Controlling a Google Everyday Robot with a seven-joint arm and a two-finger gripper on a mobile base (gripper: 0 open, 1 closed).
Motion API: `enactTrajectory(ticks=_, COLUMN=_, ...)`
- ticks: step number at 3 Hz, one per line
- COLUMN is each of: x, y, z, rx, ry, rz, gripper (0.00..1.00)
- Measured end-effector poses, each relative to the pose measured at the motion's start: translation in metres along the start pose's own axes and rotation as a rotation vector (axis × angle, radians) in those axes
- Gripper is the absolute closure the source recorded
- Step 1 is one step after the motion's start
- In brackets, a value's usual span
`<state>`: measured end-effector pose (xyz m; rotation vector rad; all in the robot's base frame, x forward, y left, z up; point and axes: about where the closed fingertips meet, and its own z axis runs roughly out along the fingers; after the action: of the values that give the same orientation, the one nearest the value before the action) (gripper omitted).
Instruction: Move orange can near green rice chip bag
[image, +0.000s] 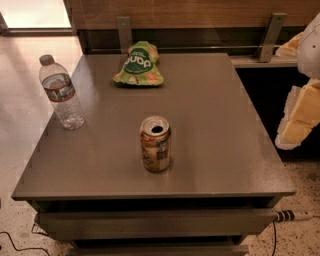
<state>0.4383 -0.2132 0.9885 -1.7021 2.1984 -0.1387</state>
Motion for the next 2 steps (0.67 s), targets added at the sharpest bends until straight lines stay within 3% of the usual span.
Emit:
enactTrajectory(ticks=1, x=0.0000, y=0.0000, z=0.0000, rx=0.000, ry=0.000, rz=0.000, gripper=0.00)
enactTrajectory(ticks=2, x=-0.0083, y=0.0039, z=0.0037, rx=-0.031, ry=-0.083, rz=0.014, gripper=0.00)
